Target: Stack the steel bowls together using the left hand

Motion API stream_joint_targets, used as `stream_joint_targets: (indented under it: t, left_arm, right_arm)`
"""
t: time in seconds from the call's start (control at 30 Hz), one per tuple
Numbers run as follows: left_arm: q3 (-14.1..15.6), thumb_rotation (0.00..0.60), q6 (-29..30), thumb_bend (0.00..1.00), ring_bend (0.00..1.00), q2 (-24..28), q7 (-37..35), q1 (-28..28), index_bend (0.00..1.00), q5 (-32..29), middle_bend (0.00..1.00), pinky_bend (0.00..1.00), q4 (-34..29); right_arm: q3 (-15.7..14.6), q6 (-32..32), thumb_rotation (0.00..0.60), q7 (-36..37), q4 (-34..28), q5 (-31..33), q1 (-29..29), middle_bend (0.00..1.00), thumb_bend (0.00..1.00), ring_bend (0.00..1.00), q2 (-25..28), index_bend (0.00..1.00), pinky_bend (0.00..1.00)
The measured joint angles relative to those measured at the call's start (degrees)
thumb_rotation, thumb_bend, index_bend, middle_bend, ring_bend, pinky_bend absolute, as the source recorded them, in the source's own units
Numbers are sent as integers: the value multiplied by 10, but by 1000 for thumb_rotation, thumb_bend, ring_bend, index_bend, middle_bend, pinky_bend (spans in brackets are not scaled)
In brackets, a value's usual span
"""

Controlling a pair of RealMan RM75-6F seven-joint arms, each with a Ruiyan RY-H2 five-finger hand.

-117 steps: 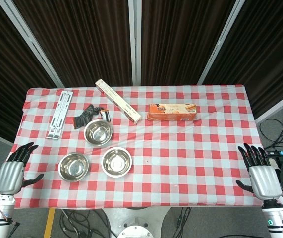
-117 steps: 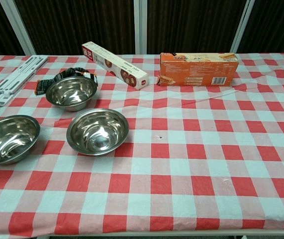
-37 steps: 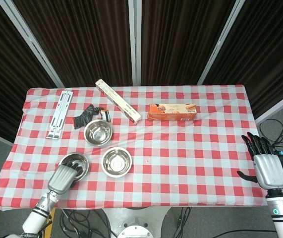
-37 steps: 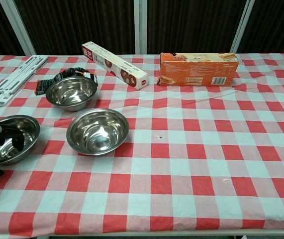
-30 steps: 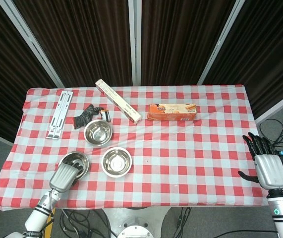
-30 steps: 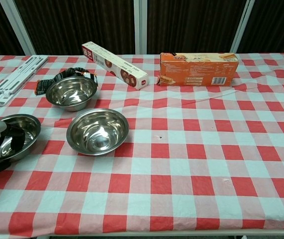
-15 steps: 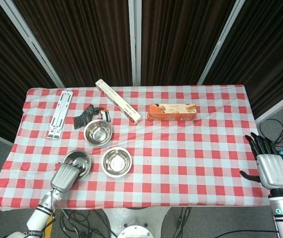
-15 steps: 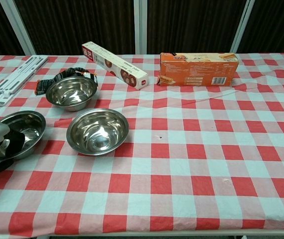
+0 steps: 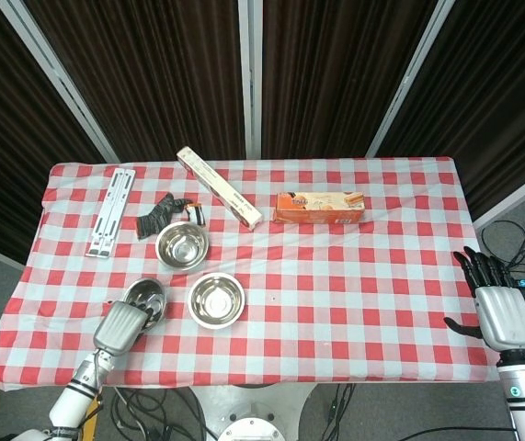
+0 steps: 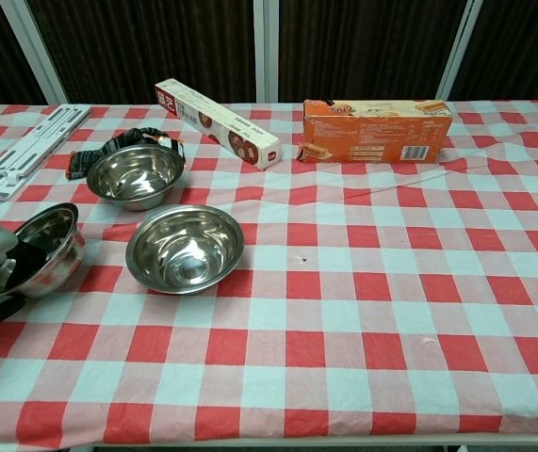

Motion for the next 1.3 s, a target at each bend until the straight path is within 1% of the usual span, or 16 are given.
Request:
stream_joint_targets:
  t: [0.27,0.43,0.57,0.73,0.83,0.97,1.07,1.1,1.17,1.23,1.3]
  left_arm:
    - [-6,600,35,403,686,25,18,-6,682,34,698,794,-49]
    - [-5,600,39,403,686,35,36,-14,684,53,699,794,-87]
    - [-9,600,26,403,687,33,56,-31,684,64,699,793,-109]
    - [-25,600,-10,404,687,16,77,-60,684,62,699,794,-123]
    - [-36,600,-33,404,687,-7,91,-78,684,54,699,793,-126]
    - [-44,600,-57,404,687,-45,110,-96,685,39,699,794,-114]
    - [-45,600,-65,403,686,-59,117,-103,683,33,697,793,-98]
    - [-45,600,-65,395,679,-62,118,-104,673,32,689,786,-93]
    - [-45,600,-64,348,630,-68,117,-107,592,33,641,737,-81]
    - [-42,600,-63,264,533,-66,109,-110,422,40,551,647,-76]
    - [-38,600,-59,234,479,-63,98,-115,351,53,502,600,-66]
  right_arm:
    - [3,3,600,3,-3,-1,1,0,26,0,1,0,0]
    - [7,5,600,4,-7,0,3,0,26,0,2,0,0]
    - [10,10,600,7,-13,-4,3,0,26,0,5,0,0]
    - [12,19,600,13,-18,-9,0,0,26,0,12,0,0]
    - [15,21,600,19,-18,-8,0,0,26,0,12,0,0]
    - [16,20,600,23,-15,-5,0,0,26,0,13,0,0]
    - [16,21,600,27,-12,-4,-1,0,26,0,13,0,0]
    - [17,21,600,29,-11,-3,-1,0,26,0,13,0,0]
    - [17,21,600,33,-8,-1,-1,0,26,0,13,0,0]
    - [18,21,600,36,-4,1,-2,0,26,0,13,0,0]
    - [17,21,600,40,-1,1,-3,0,26,0,13,0,0]
